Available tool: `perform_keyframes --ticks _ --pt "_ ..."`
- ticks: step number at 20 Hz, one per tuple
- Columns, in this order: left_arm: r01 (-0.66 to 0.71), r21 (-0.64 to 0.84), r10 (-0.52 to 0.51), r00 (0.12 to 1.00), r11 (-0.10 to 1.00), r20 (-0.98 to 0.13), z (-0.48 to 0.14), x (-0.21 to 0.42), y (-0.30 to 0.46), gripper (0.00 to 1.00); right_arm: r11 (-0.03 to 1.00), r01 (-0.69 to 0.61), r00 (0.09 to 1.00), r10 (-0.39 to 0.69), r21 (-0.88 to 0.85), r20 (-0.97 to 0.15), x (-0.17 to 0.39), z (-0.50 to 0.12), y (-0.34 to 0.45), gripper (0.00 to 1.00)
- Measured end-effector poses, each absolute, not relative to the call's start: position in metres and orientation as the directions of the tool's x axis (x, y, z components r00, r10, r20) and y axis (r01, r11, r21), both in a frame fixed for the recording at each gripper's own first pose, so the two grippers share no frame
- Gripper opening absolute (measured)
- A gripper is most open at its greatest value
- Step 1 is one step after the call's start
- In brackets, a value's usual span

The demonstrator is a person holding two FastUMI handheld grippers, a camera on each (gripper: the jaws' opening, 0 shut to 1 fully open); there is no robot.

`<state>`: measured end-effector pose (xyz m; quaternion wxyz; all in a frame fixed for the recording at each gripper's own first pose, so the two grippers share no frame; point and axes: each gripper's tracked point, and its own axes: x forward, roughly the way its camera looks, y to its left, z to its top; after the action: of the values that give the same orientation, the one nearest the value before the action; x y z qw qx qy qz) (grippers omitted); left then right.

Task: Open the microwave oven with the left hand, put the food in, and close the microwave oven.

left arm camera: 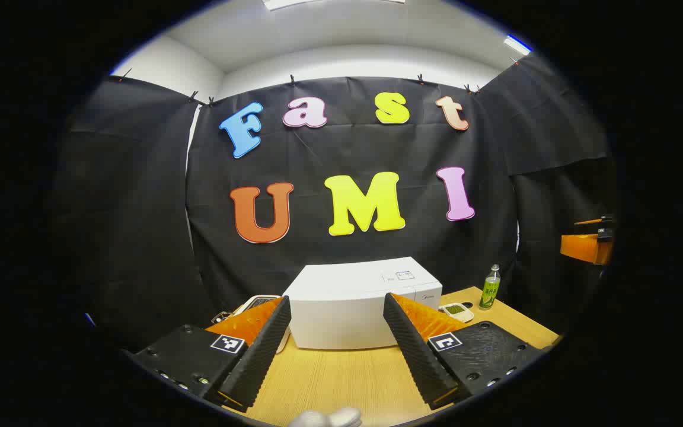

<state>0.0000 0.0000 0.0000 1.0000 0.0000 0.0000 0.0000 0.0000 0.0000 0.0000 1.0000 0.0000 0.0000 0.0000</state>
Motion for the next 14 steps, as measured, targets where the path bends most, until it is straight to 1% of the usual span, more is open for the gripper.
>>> perform_keyframes --ticks 1,2,3,4,5,10,11,12,14 --pt "-0.002 0.0 0.002 1.0 1.0 -0.002 -0.001 0.002 0.0 0.96 1.0 0.0 1.0 0.0 -0.001 -0.001 0.002 0.0 -0.001 1.0" --pt "-0.001 -0.001 0.001 1.0 1.0 -0.005 -0.002 0.004 -0.002 0.96 1.0 0.002 1.0 -0.002 -0.002 -0.004 0.004 0.0 -0.003 0.92" --pt "-0.002 0.0 0.002 1.0 1.0 -0.005 -0.003 0.006 -0.003 0.96 1.0 0.001 1.0 -0.001 -0.002 -0.004 0.006 0.001 -0.004 0.92" --pt "-0.003 0.0 0.003 1.0 1.0 -0.005 -0.002 0.008 -0.004 0.96 1.0 0.004 1.0 -0.004 -0.002 -0.007 0.007 0.001 -0.005 1.0" --pt "-0.001 0.002 0.001 1.0 1.0 -0.004 -0.002 0.009 -0.006 0.96 1.0 0.003 1.0 -0.003 -0.002 -0.007 0.008 0.001 -0.006 0.92" --pt "0.0 0.009 0.0 1.0 1.0 -0.011 -0.007 0.019 -0.012 0.96 1.0 0.004 1.0 -0.004 0.007 -0.017 0.016 -0.001 -0.012 0.92" --pt "0.002 0.011 -0.002 1.0 1.0 -0.011 -0.01 0.022 -0.015 0.96 1.0 0.002 1.0 -0.002 0.009 -0.017 0.016 -0.001 -0.012 1.0" --pt "0.004 0.015 -0.004 1.0 1.0 -0.014 -0.014 0.027 -0.018 0.96 1.0 0.002 1.0 -0.002 0.014 -0.015 0.017 0.0 -0.013 0.92" --pt "0.016 0.025 -0.016 1.0 1.0 -0.008 -0.023 0.039 -0.029 0.96 1.0 0.0 1.0 0.001 0.021 -0.018 0.017 0.001 -0.015 0.92"
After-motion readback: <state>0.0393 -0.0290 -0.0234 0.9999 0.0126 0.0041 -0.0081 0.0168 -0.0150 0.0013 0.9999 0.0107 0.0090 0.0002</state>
